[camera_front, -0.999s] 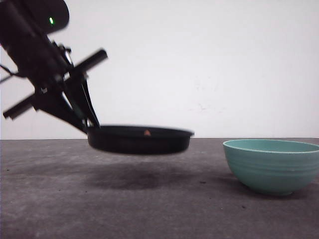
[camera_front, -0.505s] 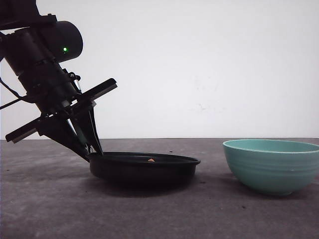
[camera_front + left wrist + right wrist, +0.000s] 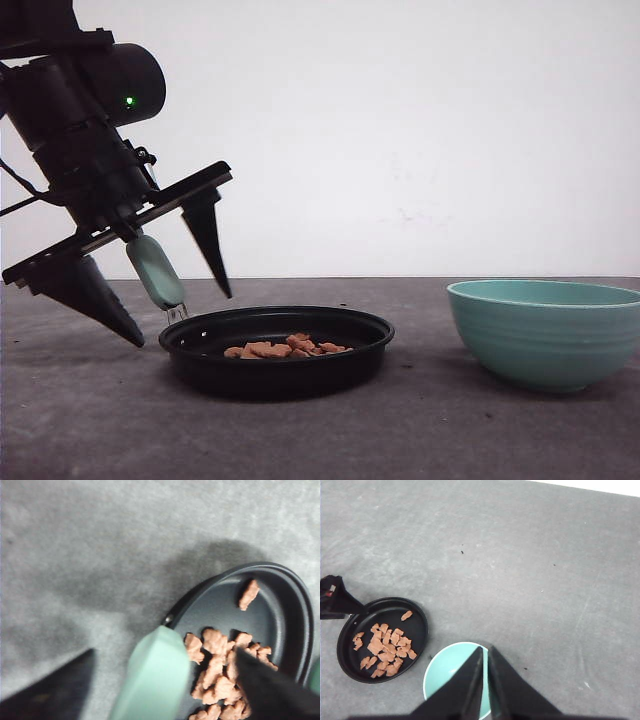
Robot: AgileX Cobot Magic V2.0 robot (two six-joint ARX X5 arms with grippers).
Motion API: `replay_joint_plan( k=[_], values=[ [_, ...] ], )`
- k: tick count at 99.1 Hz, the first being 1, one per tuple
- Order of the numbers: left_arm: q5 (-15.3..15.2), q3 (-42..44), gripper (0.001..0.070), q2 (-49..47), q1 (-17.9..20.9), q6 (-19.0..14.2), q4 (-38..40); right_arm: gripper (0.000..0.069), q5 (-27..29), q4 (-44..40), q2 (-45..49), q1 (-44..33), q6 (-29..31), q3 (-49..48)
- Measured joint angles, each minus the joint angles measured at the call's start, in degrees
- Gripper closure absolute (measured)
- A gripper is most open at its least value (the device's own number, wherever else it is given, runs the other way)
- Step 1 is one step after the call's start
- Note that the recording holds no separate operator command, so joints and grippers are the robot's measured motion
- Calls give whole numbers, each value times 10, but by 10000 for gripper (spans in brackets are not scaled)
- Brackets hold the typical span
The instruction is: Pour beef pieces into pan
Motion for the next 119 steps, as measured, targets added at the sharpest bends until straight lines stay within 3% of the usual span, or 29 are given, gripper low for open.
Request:
replay_joint_plan(
  k=[5,34,54,83,92,108,113,119],
  values=[
    [0,0,14,0,0,-3,0,680,0,0,0,0,0,0],
    [-3,0,14,-40,0,-20,4,680,30,6,0,0,-19,0],
    [-18,0,14,-112,0,-43,-2,680,30,54,0,0,-29,-6],
    [-87,0,22,-268,1,-38,-6,680,43,162,-1,0,-40,-101],
    [-116,0,138,-325,1,-11,-13,680,45,225,-4,0,-49,-156],
    [-211,0,580,-421,1,52,-64,680,46,336,-20,0,-68,-272],
    [-237,-1,647,-447,1,70,-72,680,47,364,-28,0,-80,-305],
    [-256,-11,680,-479,3,90,-67,680,47,388,-38,0,-94,-336]
  ],
)
